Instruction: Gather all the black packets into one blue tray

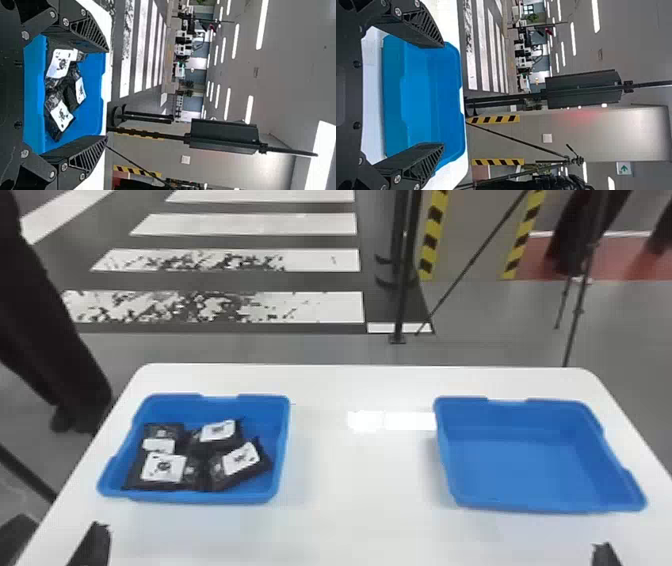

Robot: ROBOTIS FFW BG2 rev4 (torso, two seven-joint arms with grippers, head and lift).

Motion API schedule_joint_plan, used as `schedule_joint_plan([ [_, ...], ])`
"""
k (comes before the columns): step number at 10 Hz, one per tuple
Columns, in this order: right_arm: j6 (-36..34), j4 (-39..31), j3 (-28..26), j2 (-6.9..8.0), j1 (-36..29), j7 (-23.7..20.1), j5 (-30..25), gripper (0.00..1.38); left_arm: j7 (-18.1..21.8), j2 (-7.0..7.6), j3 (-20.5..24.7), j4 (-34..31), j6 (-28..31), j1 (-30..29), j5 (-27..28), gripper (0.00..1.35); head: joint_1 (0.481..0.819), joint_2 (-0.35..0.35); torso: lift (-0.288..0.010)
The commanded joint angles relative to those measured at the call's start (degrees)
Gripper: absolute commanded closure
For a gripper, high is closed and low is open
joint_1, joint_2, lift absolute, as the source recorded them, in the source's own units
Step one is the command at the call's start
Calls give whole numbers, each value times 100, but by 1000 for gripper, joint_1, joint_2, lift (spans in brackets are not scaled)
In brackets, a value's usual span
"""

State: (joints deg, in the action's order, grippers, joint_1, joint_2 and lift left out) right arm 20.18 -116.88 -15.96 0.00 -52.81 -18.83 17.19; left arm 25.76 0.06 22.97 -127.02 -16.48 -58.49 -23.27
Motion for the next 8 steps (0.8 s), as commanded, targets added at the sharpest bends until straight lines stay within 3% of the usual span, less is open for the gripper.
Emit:
schedule_joint_plan([
  [1, 22, -61, -4, 5, -20, 11, -51, 151, -1, -21, 68, -74, 87, -85, 122, 282, 695, 35, -110],
  [8, 22, -117, -4, 5, -20, 28, -120, 154, 8, -21, -69, -74, 411, -29, 110, 288, 695, 28, -110],
])
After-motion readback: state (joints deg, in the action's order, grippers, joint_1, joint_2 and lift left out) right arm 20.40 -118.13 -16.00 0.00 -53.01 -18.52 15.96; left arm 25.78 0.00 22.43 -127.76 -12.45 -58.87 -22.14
